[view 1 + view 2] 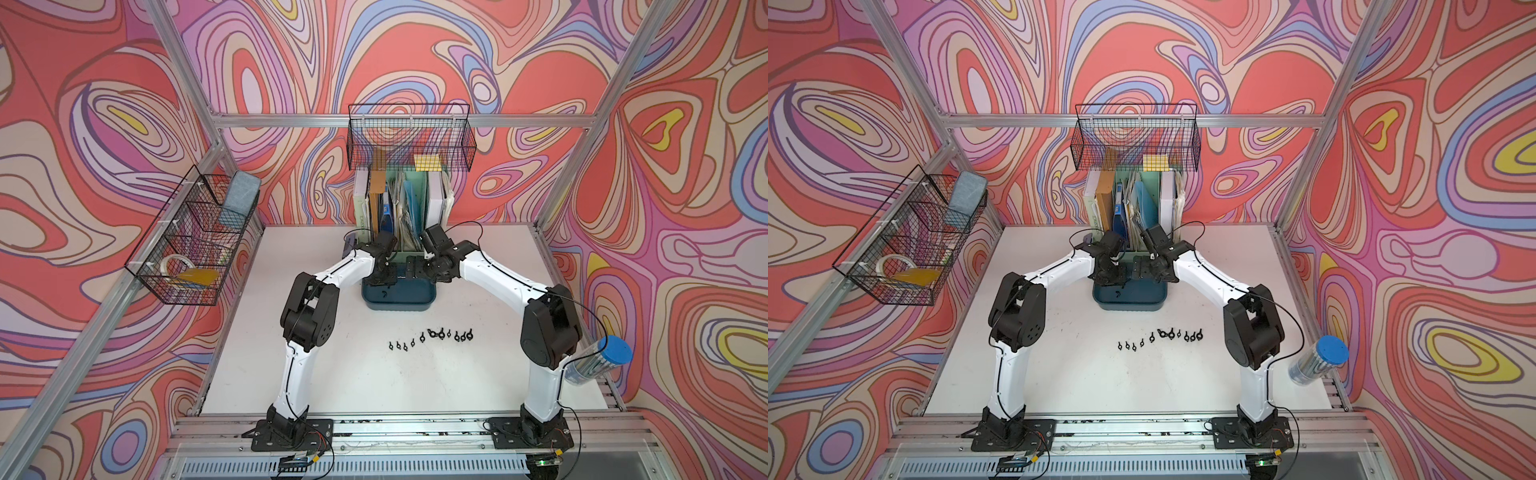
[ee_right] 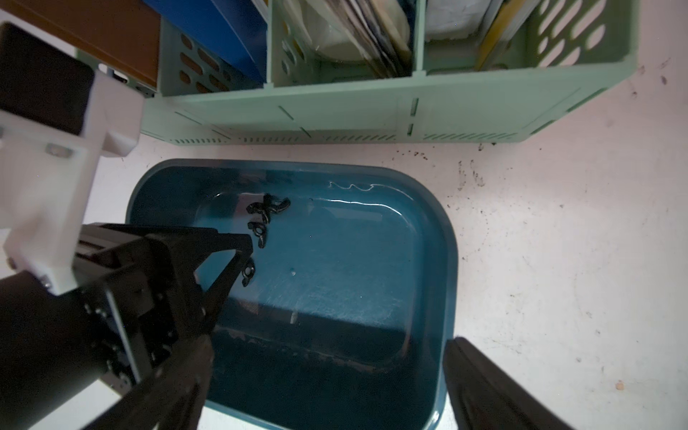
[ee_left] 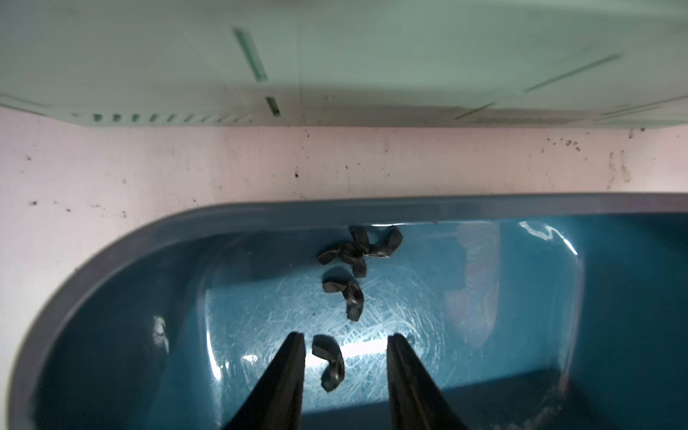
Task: Take out the wing nut from the storage box
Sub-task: Pick up the wing nut from the storage box.
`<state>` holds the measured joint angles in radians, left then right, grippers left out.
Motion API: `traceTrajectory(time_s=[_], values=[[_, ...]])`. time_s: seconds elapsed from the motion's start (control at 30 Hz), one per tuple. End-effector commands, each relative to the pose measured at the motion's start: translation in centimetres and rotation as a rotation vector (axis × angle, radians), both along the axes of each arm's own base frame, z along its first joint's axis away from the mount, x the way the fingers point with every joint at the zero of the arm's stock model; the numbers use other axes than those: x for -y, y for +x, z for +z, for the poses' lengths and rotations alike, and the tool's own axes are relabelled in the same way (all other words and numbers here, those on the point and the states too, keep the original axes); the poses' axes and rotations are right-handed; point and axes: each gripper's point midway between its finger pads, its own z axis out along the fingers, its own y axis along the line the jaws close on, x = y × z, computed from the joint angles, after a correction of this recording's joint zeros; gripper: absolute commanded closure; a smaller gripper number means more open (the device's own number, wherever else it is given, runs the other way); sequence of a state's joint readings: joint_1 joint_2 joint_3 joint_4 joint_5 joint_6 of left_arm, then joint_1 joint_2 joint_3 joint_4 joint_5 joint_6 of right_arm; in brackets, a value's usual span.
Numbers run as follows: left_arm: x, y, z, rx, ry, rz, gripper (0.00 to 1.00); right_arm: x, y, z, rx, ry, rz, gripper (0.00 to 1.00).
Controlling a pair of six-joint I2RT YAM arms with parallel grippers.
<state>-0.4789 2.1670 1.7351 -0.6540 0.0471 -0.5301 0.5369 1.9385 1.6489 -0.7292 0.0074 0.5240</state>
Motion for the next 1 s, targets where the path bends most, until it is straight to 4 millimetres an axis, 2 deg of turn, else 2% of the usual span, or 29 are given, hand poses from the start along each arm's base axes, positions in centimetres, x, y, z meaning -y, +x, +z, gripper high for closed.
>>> traceTrajectory(time_s=[0.0, 0.13, 0.27, 0.33, 0.43, 0.5, 0.63, 0.8, 0.97], values=[[-0.6, 0.4, 2.2, 0.047, 0.016, 0.006, 0.52, 0.2, -0.1, -1.5, -0.027, -0.012, 0.008, 0.02], [-1.7, 0.1, 4.1, 0.069, 0.020, 0.018, 0.50, 0.8, -0.3, -2.0, -0.034, -0.044, 0.007, 0.06], [-2.7, -0.5, 6.1, 0.100, 0.002, 0.033, 0.46, -0.4, -0.1, -2.5, -0.051, -0.023, 0.060, 0.20], [-3.2, -0.8, 7.3, 0.118, -0.010, 0.048, 0.39, -1.1, 0.0, -3.0, -0.054, -0.014, 0.091, 0.26], [-4.3, -1.2, 8.6, 0.131, -0.019, 0.075, 0.35, -1.9, 0.4, -3.7, -0.046, -0.017, 0.126, 0.33], [-5.1, -1.5, 9.1, 0.126, -0.019, 0.096, 0.29, -2.7, 0.8, -4.0, -0.042, -0.015, 0.152, 0.37], [-6.7, -2.2, 10.0, 0.126, -0.040, 0.129, 0.02, -4.7, 1.5, -4.9, -0.023, -0.027, 0.209, 0.45], [-8.4, -3.2, 10.4, 0.124, -0.035, 0.154, 0.01, -6.4, 2.5, -6.5, -0.029, -0.031, 0.241, 0.60], [-10.0, -4.0, 10.7, 0.124, -0.019, 0.178, 0.01, -8.4, 3.1, -7.9, -0.027, -0.050, 0.289, 0.67]])
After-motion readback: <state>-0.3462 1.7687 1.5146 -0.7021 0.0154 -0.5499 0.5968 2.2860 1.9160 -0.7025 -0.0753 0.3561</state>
